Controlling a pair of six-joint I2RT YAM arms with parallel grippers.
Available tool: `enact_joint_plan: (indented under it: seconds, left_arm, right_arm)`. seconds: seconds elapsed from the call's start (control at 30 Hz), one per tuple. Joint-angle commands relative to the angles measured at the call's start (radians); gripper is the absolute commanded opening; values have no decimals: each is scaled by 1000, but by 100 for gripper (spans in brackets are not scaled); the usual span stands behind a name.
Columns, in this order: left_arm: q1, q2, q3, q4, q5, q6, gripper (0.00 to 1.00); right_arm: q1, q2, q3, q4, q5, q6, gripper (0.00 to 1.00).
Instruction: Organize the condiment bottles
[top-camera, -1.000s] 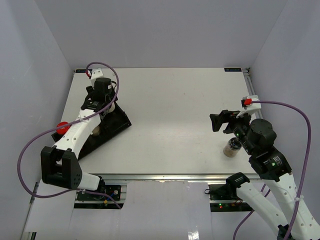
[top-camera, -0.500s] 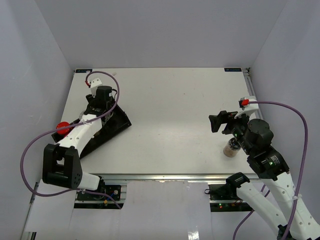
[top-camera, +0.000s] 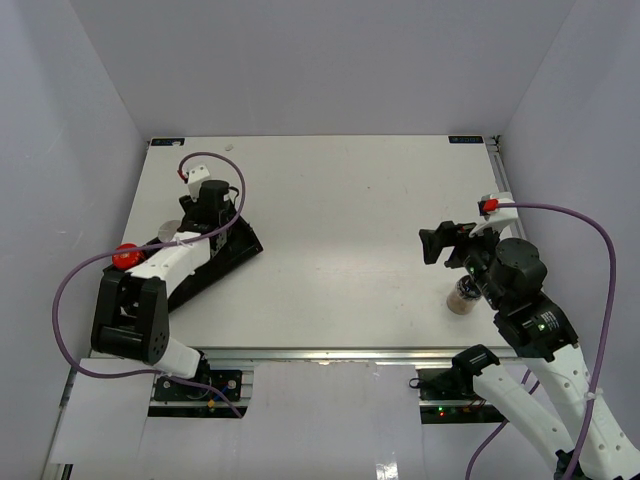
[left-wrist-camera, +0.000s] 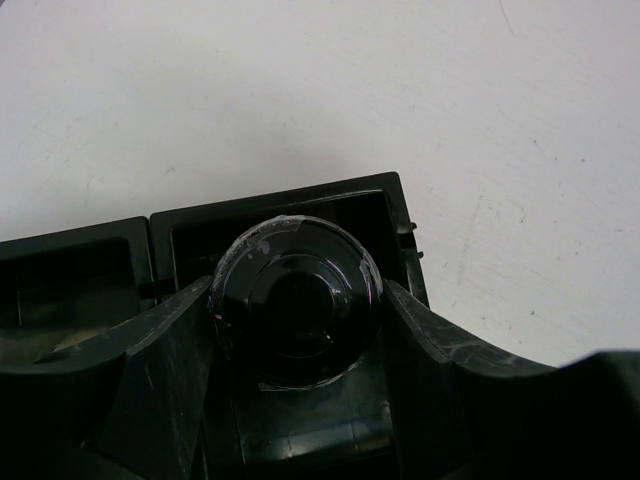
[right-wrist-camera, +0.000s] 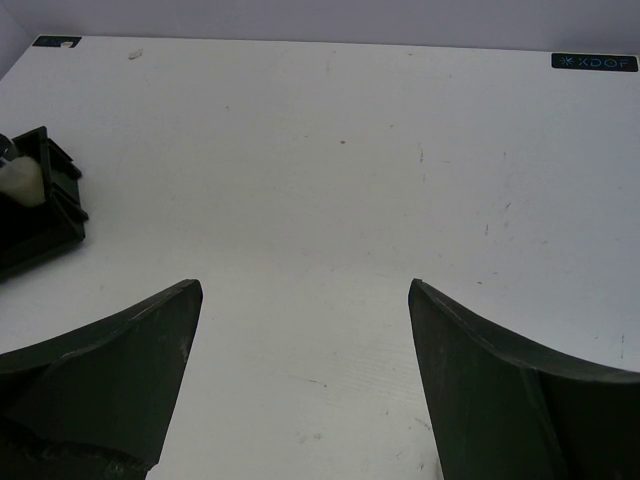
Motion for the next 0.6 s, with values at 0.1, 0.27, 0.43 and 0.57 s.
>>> enact_joint_plan:
  seconds: [0.1,0.27,0.43,0.57]
  left_arm:
    - [3,48,43,100,6,17,14]
    - [3,51,30,105,28,7,45]
    - [4,41,51,57,42,-6,88]
    - [3,17,97,-33,59,-15,97]
  right_arm:
    - [-3,-8,-21,55,17,-14,90]
    - [-3,-3,-19,57,14,-15,90]
    - [-3,12,-13,58,9,-9,90]
    - [-3,16,-37,60,43,10,90]
